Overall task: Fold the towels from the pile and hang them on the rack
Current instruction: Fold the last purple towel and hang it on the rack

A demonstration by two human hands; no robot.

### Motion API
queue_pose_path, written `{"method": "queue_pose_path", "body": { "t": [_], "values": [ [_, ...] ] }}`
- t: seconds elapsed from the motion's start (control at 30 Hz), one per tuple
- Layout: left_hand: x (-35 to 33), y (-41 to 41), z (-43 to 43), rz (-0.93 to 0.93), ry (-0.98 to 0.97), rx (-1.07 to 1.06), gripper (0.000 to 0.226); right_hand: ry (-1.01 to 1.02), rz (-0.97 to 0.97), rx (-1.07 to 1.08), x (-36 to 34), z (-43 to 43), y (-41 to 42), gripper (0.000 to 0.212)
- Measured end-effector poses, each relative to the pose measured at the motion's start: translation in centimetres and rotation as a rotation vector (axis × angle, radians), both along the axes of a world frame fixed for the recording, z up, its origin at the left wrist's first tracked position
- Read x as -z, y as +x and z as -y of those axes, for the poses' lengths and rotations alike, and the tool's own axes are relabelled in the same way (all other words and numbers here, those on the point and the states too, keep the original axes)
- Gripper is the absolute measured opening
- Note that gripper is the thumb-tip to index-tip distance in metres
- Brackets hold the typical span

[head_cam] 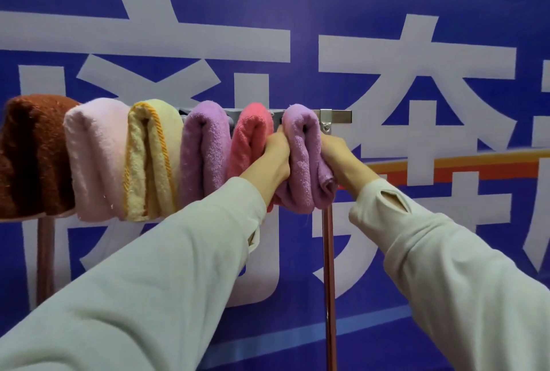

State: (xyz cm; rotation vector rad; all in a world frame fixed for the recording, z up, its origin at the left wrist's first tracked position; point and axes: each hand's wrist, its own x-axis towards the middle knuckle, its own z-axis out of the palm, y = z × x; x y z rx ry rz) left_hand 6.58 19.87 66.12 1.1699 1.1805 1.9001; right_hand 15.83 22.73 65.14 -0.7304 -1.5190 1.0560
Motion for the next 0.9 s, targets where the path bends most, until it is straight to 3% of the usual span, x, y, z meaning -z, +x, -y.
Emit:
{"method": "queue_pose_path", "body": {
  "t": [0.1, 0.17, 0.3, 0.37, 0.43, 0.53, 0.6, 0.67, 0.73, 0.8, 0.9],
  "values": [
    [3.3, -0.7, 0.0, -0.039, -0.075, -0.035, 0.026, 0.051, 0.127, 0.068, 1.6, -1.3, 0.3, 0.036],
    [5.4, -1.1, -0.1, -0.174, -0.072, -0.158, 0.018, 0.169, 0.223, 0.158, 2.9, -2.2, 1.1, 0.028],
    [9.2, -1.6, 0.8, -0.56, 0.19, -0.322, 0.055, 0.419, 0.248, 0.391, 5.5, -2.8, 2.7, 0.025],
    [9.9, -1.1, 1.6, -0.562, 0.286, -0.285, 0.066, 0.519, 0.157, 0.362, 6.2, -2.2, 3.3, 0.021],
    [10.0, -0.5, 2.4, -0.511, 0.316, -0.215, 0.072, 0.507, 0.083, 0.2, 6.7, -1.2, 3.4, 0.025],
    [9.6, -0.1, 2.8, -0.462, 0.251, -0.221, 0.086, 0.422, 0.099, -0.036, 7.2, -0.5, 3.1, 0.049],
    [9.2, -0.3, 2.4, -0.51, 0.181, -0.259, 0.097, 0.468, 0.211, 0.033, 7.1, -0.7, 2.5, 0.072],
    [9.2, -0.9, 1.4, -0.557, 0.14, -0.274, 0.101, 0.576, 0.372, 0.24, 6.6, -1.0, 1.8, 0.084],
    [9.1, -1.3, 0.9, -0.568, 0.101, -0.273, 0.095, 0.686, 0.459, 0.391, 6.1, -0.6, 1.2, 0.086],
    [8.7, -1.0, 1.8, -0.569, 0.061, -0.281, 0.087, 0.76, 0.434, 0.408, 5.8, -0.4, 0.4, 0.082],
    [8.7, -0.6, 2.0, -0.58, 0.05, -0.305, 0.08, 0.629, 0.386, 0.375, 6.1, -1.1, -0.6, 0.08]
  ]
}}
